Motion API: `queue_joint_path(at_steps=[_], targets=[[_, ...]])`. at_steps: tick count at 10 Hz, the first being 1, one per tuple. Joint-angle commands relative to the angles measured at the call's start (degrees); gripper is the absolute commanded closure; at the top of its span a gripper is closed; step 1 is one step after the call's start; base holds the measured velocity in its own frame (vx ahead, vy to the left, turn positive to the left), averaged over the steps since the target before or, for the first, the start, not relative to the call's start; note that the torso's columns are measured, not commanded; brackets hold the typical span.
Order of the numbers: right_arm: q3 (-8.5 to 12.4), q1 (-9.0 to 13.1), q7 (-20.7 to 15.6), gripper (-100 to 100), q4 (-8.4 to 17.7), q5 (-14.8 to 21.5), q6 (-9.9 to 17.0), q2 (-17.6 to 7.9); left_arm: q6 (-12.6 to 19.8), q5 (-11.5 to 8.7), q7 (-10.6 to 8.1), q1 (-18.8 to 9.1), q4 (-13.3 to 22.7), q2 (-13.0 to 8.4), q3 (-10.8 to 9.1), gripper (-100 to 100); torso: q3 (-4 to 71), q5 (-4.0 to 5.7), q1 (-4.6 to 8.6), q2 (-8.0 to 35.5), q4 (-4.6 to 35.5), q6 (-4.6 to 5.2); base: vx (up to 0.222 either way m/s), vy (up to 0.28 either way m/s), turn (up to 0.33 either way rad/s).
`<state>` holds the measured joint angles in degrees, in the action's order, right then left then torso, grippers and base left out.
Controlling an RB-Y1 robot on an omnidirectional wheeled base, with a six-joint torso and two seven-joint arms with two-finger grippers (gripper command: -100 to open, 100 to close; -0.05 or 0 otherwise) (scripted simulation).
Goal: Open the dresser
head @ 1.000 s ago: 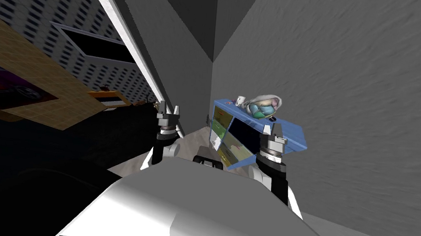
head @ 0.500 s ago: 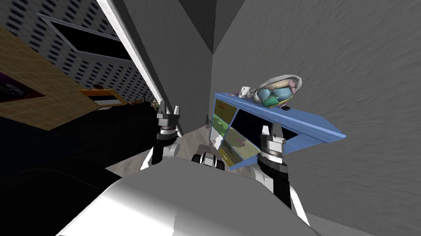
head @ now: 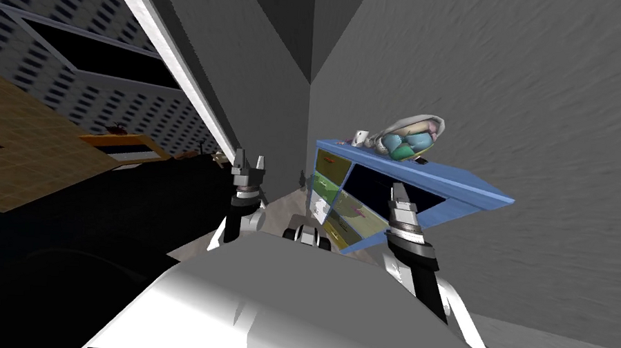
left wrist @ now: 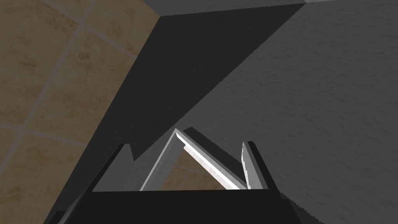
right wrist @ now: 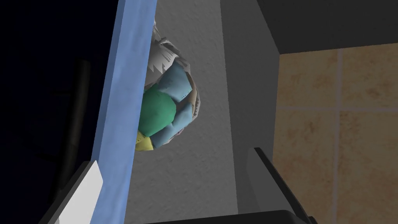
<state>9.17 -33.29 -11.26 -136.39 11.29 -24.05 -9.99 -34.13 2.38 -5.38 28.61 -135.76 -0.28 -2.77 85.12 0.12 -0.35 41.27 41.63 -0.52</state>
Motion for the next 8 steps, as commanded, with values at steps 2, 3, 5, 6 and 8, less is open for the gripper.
queue_joint_path(at_steps=[2,3,5,6,8], targets=[[3.5,-2.8,-3.9,-100,0.5,5.8,2.9,-3.5,0.0,0.0,0.00,0.0,0.0,0.0,0.00,0,0.2,0.13,-0.03,-0.4,-0.3,-0.15,0.121,0.169,-0.122],[4.6,-3.5,-5.0,-100,0.5,7.5,3.7,-4.3,0.0,0.0,0.00,0.0,0.0,0.0,0.01,0,0.2,0.02,-0.06,-0.3,-0.1,0.04,0.087,0.217,-0.151],[7.0,-4.8,-7.4,-100,0.3,11.0,5.4,-5.9,0.0,0.0,0.00,0.0,0.0,0.0,0.00,0,0.1,-0.01,0.47,0.0,0.2,0.05,0.106,0.171,-0.145],[8.2,-5.5,-8.7,-100,0.2,12.8,6.3,-6.6,0.0,0.0,0.00,0.0,0.0,0.0,0.00,0,0.1,0.00,0.48,0.0,0.2,0.12,0.115,0.206,-0.144],[10.5,-6.7,-11.0,-100,0.1,16.3,8.0,-8.1,0.0,0.0,0.00,0.0,0.0,0.0,0.00,0,0.0,-0.11,0.34,0.2,0.4,0.22,0.127,0.173,-0.119]])
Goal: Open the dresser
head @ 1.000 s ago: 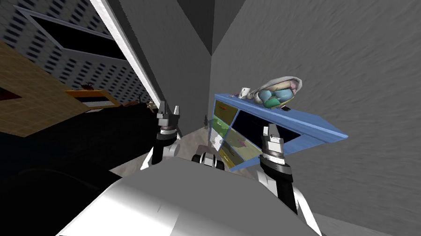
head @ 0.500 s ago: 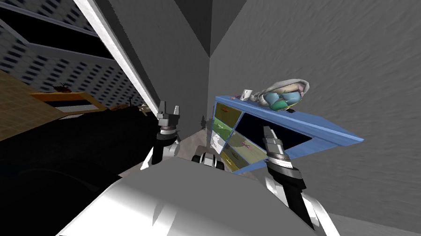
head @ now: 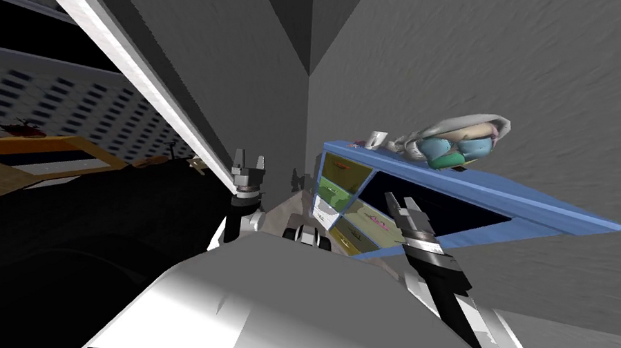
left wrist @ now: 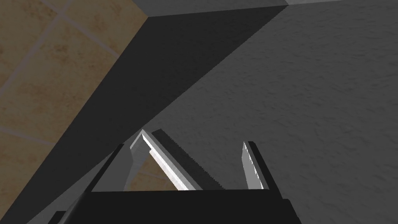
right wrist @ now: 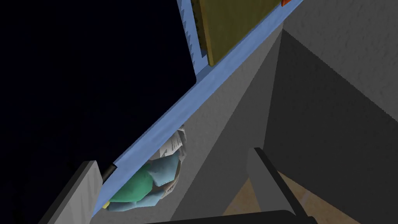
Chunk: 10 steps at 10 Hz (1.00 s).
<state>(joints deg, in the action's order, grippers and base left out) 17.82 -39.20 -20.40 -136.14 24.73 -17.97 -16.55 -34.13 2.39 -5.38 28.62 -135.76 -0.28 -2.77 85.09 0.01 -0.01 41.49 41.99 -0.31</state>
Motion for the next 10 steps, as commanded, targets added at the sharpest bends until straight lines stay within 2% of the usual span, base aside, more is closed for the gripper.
queue_joint_path(at_steps=[1,6,10], targets=[[3.0,-1.4,-3.1,-100,-0.2,4.4,2.7,-2.4,0.0,0.0,0.00,0.0,0.0,0.0,0.00,0,-0.3,0.01,0.09,0.4,0.2,0.20,0.131,0.184,-0.115],[8.0,-4.2,-8.7,-100,0.1,11.2,6.9,-6.5,0.0,0.0,0.00,0.0,0.0,0.0,0.00,0,-0.5,0.01,0.08,0.8,0.3,0.30,0.100,0.191,-0.111],[11.4,-6.1,-12.9,-100,0.9,15.2,10.2,-8.7,0.0,0.0,0.00,0.0,0.0,0.0,0.00,0,-0.5,-0.03,-0.01,0.7,0.3,0.30,0.109,0.187,-0.066]])
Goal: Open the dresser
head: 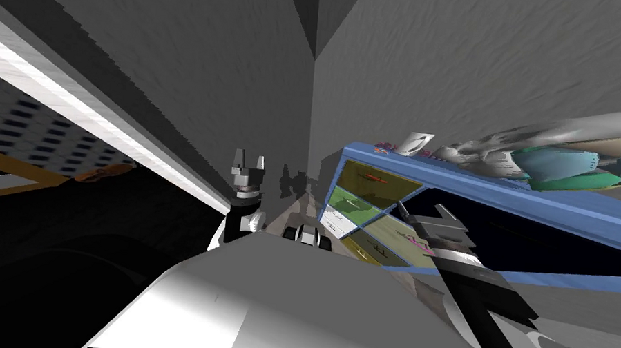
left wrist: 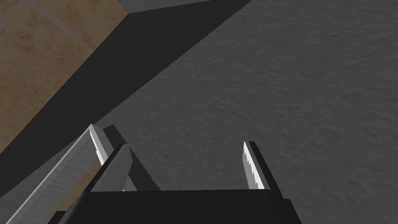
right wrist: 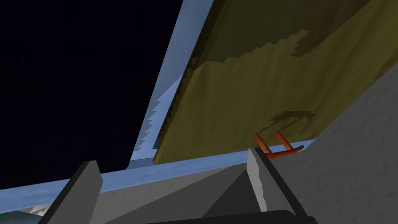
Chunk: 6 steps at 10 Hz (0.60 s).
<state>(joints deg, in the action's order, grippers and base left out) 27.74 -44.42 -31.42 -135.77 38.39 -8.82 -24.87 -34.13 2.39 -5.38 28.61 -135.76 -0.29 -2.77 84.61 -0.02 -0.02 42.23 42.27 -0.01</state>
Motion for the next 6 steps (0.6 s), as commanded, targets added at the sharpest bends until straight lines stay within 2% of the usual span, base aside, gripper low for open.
queue_joint_path(at_steps=[1,6], targets=[[2.3,-1.3,-2.9,-100,0.8,2.4,1.9,-0.9,0.0,0.0,0.00,0.0,0.0,0.0,0.00,0,0.0,0.01,-0.02,0.0,0.0,0.01,0.094,0.226,-0.051],[6.1,-3.3,-7.8,-100,2.1,6.4,5.9,-3.5,0.0,0.0,0.00,0.0,0.0,0.0,0.00,0,-0.1,0.05,0.10,0.1,0.0,0.01,0.095,0.180,-0.046]])
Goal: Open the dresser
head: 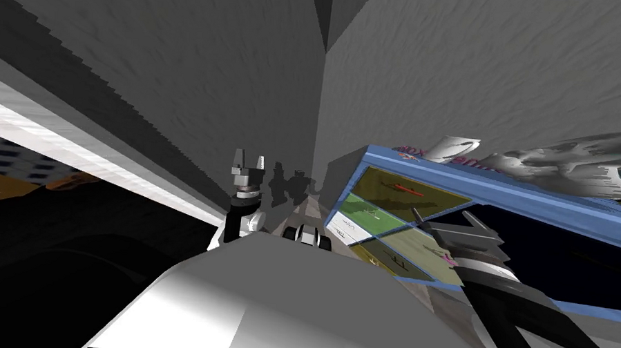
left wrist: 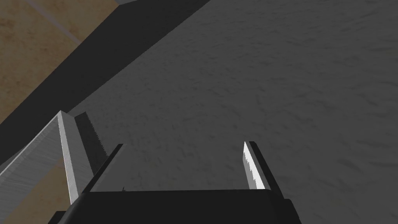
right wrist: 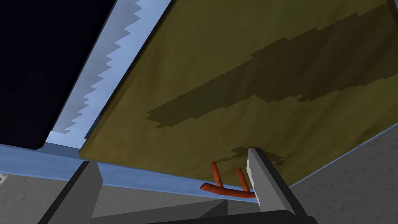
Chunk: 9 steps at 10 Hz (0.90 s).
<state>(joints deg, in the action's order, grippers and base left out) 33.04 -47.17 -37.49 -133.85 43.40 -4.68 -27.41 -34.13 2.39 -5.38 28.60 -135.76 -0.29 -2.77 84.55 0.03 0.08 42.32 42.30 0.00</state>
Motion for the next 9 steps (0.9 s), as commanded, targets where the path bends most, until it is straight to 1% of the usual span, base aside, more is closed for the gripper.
queue_joint_path(at_steps=[1,2,3,5,6,7,8,9], targets=[[1.5,-1.0,-2.5,-100,0.4,2.1,2.5,-1.5,0.0,0.0,0.00,0.0,0.0,0.0,0.00,0,0.0,-0.02,-0.03,-0.1,0.0,-0.01,0.136,0.157,-0.046],[2.1,-1.3,-3.3,-100,0.6,2.8,3.2,-2.0,0.0,0.0,0.00,0.0,0.0,0.0,0.00,0,0.1,-0.03,-0.06,-0.2,0.0,0.00,0.104,0.179,-0.041],[3.3,-1.9,-4.7,-100,0.9,4.0,4.3,-2.8,0.0,0.0,0.00,0.0,0.0,0.0,0.00,0,0.0,-0.05,-0.14,0.0,0.0,0.00,0.095,0.201,-0.058],[4.5,-2.6,-6.3,-100,1.3,5.3,5.6,-3.4,0.0,0.0,0.00,0.0,0.0,0.0,0.00,0,0.0,-0.04,-0.09,0.1,0.0,0.01,0.075,0.183,-0.046],[4.4,-2.7,-5.5,-100,1.0,4.6,4.9,-3.2,0.0,0.0,0.00,0.0,0.0,0.0,0.00,0,0.0,-0.02,-0.06,0.1,0.0,0.00,0.034,0.090,-0.016],[5.7,-4.4,-4.8,-100,-0.4,3.9,5.7,-4.2,0.0,0.0,0.00,0.0,0.0,0.0,0.00,0,-0.1,0.05,0.24,0.1,0.0,-0.01,0.108,0.009,-0.027],[5.1,-3.5,-5.3,-100,0.4,4.3,5.3,-3.8,0.0,0.0,0.00,0.0,0.0,0.0,-0.01,0,0.1,0.11,0.37,-0.2,0.0,0.00,0.068,0.002,-0.008],[5.2,-3.6,-5.1,100,0.3,4.2,5.4,-3.9,0.0,0.0,0.00,0.0,0.0,0.0,-0.02,0,0.1,0.07,0.20,-0.1,0.0,-0.01,0.009,0.001,0.003]])
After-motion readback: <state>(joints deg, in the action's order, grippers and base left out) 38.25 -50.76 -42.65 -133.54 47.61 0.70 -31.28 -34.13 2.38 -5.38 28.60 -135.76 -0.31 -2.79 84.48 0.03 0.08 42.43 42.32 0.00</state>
